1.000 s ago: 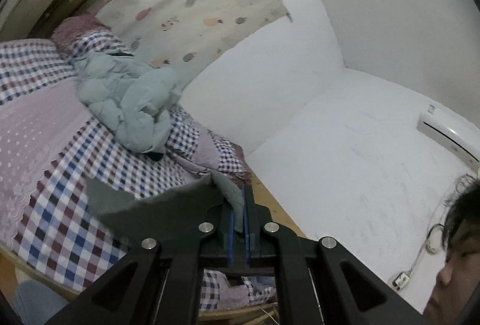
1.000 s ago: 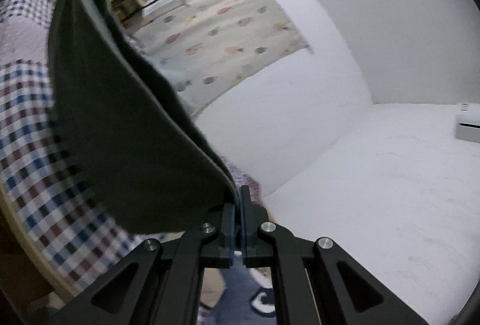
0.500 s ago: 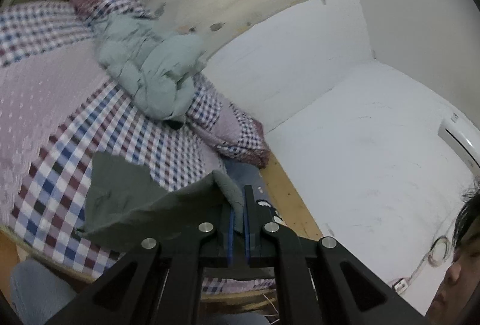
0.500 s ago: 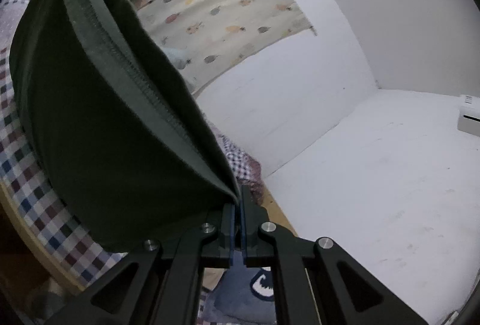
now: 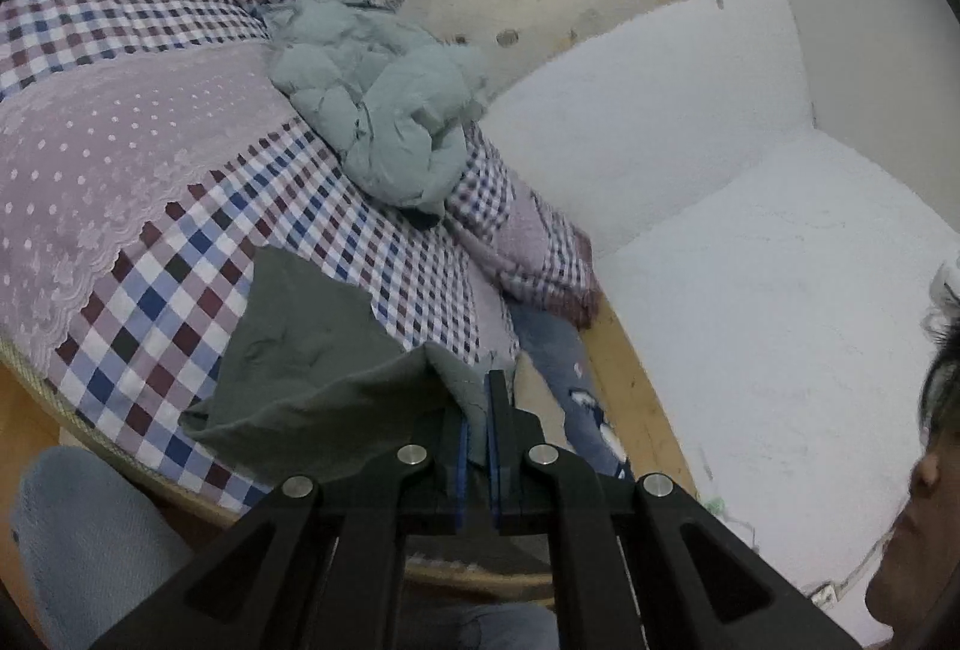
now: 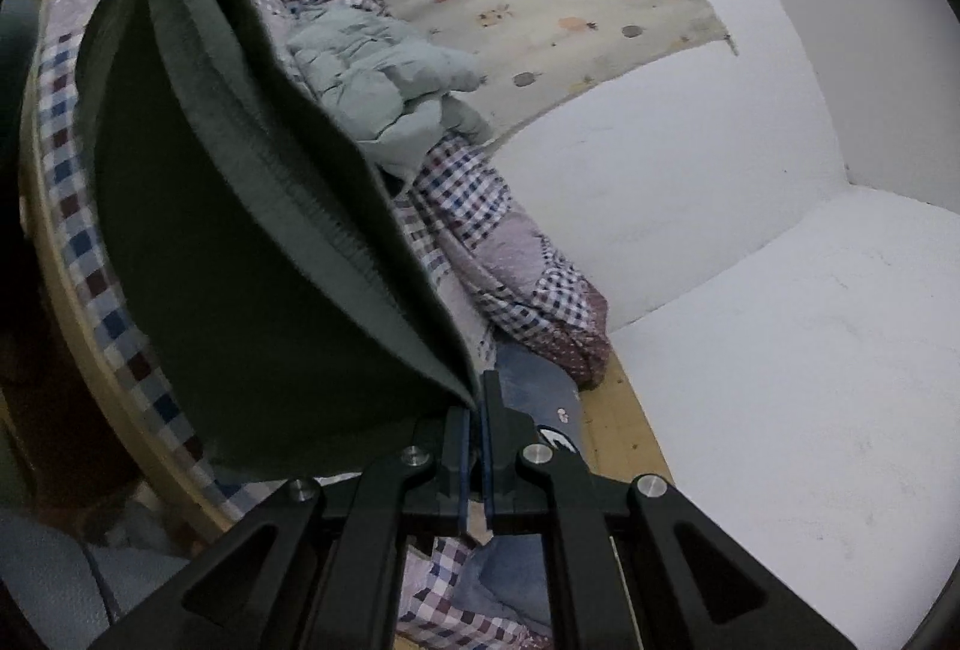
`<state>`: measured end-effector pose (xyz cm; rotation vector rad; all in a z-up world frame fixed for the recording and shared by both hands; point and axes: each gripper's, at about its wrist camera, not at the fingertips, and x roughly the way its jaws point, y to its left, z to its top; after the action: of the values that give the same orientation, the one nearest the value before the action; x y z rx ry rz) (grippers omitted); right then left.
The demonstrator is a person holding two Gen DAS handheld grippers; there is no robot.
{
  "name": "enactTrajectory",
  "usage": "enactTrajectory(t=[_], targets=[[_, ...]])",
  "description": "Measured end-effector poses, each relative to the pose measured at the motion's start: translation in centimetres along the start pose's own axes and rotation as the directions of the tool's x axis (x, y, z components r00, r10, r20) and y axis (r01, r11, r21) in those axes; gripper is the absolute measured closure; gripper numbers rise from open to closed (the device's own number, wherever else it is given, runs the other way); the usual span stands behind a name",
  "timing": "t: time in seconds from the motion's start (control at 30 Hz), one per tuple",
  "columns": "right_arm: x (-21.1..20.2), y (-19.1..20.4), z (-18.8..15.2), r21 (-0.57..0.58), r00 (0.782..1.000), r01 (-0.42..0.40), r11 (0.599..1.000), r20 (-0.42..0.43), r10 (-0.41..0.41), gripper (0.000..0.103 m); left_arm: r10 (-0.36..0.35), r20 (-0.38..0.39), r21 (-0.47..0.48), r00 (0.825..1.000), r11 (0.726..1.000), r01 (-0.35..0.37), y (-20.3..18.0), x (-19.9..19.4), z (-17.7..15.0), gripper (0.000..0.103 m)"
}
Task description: Fold clothes
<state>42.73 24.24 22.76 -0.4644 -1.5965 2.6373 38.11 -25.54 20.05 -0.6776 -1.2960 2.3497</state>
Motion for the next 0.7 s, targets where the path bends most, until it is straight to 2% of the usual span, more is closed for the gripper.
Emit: enactTrajectory(t=[0.1,0.23,0.33,0.43,0.57,0.7], targets=[[0.6,0.4,-0.5,0.027,0.999,-0.048,0.998,-0.016,0.049,0.103,0.007,0.026,-0.014,1.0,1.0,-0.007,0.6,0.4,-0.3,0.1],[2.4,0.6,-1.1,0.033,0.995,-0.094,0.995,-0.041,0.096,0.103,0.015,0.012,-0.007,1.0,1.0,-0.015,1.0,2.5,1.0,0.1],[4.1,0.7,-1.5,0.033,0.994,-0.098,0.995,-0.049,0.1,0.103,0.04,-0.005,0.031,0.999,0.999,-0.04,0.9,4.9,2.7,0.1],[6.2,0.5,-1.2,0.039,0.994,-0.095,0.995,-0.05,0.096,0.103,0.017,-0.016,0.032,1.0,0.999,-0.017,1.2,7.7,4.7,0.1],[11.0,0.7,0.1,0.032,0.996,-0.081,0.996,-0.043,0.082,0.103,0.021,-0.024,0.045,0.999,0.999,-0.02,1.8,11.8,7.3,0.1],[16.3,0.1,1.6,0.041,0.997,-0.077,0.996,-0.021,0.078,0.103,0.081,-0.054,0.056,0.995,0.995,-0.078,2.9,16.8,10.0,0.1]])
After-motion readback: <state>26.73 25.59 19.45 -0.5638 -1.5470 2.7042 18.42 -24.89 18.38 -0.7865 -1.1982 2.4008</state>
